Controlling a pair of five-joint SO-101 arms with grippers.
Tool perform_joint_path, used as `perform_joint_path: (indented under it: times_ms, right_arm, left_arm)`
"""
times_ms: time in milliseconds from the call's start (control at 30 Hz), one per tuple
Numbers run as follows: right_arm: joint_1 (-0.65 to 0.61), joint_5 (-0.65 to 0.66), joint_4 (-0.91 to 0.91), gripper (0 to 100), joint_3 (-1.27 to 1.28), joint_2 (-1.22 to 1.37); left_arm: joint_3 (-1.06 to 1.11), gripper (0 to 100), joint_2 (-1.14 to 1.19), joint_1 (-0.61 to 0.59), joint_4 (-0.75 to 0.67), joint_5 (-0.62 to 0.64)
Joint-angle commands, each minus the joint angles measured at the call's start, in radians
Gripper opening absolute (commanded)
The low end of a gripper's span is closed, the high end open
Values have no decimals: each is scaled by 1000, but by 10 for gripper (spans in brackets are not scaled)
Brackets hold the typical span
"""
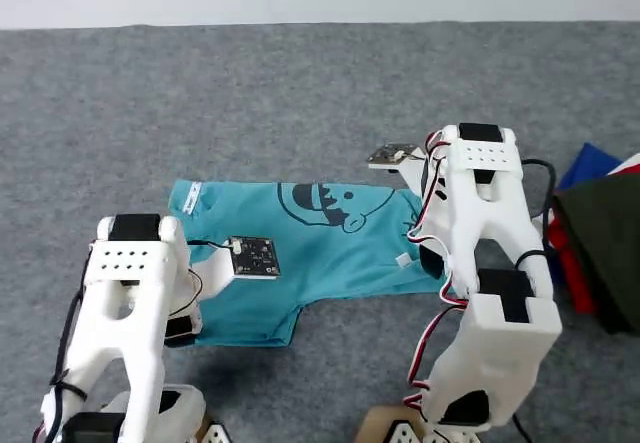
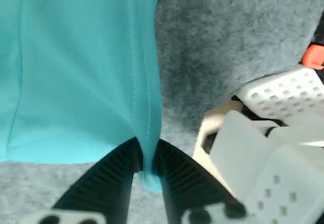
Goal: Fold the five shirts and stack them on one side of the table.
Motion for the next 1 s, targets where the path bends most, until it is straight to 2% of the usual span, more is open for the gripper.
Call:
perform_joint_path:
  times_ms: [0,67,133,200,633,767,967]
  right_arm:
    - [-4,6,18,66,-8,-68]
    - [-7,6,47,154,-9,-68]
    - [-8,8,61,228,-9,-68]
    - [-10,11,84,258,-15,-68]
    - [-42,6,120,262,-232,-151]
    - [-42,6,120,262,-273,-176]
    - [-21,6,120,291,-264,-225]
  left_arm:
    - [-1,59,-28,-5,26,12]
    - [-4,114,-28,-29,21,12]
    - [-19,124,-28,-63,-5,12]
    - [-44,127,-28,-94,-15,8]
    - [-403,122,-28,-141,-18,17]
    - [-424,122,-28,-138,-86,89]
    - [-397,122,-26,-133,-115,97]
